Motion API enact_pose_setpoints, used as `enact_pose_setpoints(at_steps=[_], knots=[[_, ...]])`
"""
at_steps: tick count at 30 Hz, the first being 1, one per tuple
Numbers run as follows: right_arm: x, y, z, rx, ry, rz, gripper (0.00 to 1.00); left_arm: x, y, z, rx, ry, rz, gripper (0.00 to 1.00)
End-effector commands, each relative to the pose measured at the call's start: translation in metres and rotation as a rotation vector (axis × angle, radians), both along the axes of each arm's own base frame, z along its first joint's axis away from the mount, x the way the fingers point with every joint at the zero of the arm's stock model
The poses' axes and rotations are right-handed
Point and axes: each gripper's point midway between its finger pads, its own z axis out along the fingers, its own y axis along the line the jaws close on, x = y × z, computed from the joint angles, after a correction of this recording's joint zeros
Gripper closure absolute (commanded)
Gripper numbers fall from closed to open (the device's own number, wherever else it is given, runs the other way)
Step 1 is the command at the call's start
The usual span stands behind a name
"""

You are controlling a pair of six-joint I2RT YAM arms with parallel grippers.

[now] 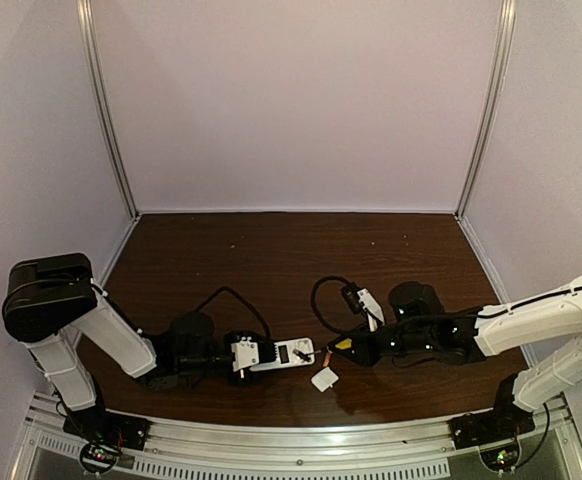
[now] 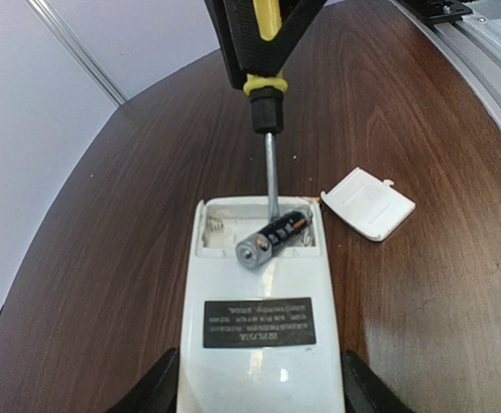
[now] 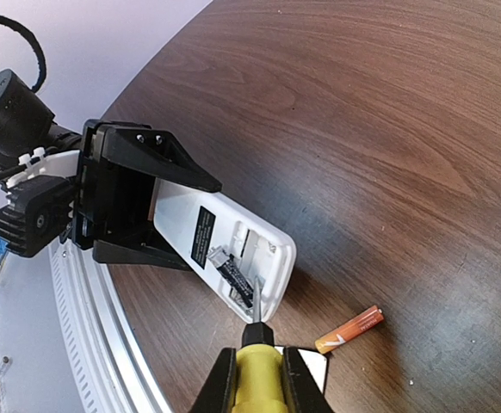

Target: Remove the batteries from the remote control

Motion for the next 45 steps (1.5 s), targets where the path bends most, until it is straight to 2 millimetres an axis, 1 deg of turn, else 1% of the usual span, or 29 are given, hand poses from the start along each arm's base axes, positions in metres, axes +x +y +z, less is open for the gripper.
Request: enact_pose_setpoints(at_steps=[1,8,19,29,35,40,45], knots=[[-0.001,-0.001,-0.016,-0.053,0.032,-0.001,1.00,0.007,-0.010,0.026,-0.079,-0.056,0.006,1.00],[-0.001,0.012,-0.020,-0.027,0.051,0.028,1.00,0.008,-0.011,0.024,-0.072,-0.054,0.009,1.00],[0.003,0.024,-0.029,-0.041,0.061,0.055,1.00,0.018,-0.008,0.019,-0.052,-0.066,0.062,1.00],[0.009,0.028,-0.032,-0.069,0.049,0.055,1.00,0.024,-0.005,0.017,-0.046,-0.085,0.100,1.00],[0.011,0.031,-0.028,-0.066,0.039,0.062,1.00,0.028,-0.004,0.015,-0.040,-0.094,0.119,1.00],[0.009,0.039,-0.016,-0.030,0.025,0.099,1.00,0.028,-0.004,0.016,-0.042,-0.095,0.121,1.00],[0.006,0.039,-0.006,-0.024,0.003,0.126,1.00,0.029,-0.004,0.016,-0.042,-0.096,0.124,1.00]])
